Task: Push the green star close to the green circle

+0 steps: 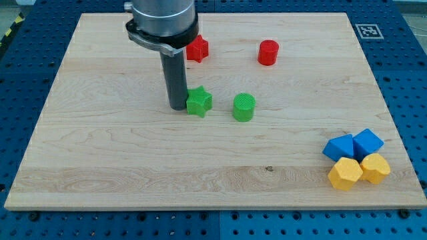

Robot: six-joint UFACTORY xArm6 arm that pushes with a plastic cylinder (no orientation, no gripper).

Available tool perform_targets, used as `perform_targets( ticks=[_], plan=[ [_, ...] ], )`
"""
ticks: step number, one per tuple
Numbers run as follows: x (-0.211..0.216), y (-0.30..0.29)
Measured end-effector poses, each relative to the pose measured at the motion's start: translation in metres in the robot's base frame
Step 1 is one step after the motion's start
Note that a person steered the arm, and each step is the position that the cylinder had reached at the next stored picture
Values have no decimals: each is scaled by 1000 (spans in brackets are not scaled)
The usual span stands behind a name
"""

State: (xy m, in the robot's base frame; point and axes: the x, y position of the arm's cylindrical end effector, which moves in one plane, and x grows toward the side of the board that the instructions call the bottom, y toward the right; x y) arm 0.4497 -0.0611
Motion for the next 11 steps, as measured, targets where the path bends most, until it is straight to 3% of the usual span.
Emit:
perform_targets(
  ticks=[3, 7, 11],
  plan=[
    [-26, 5],
    [-6, 20],
    [-28, 34]
  ],
)
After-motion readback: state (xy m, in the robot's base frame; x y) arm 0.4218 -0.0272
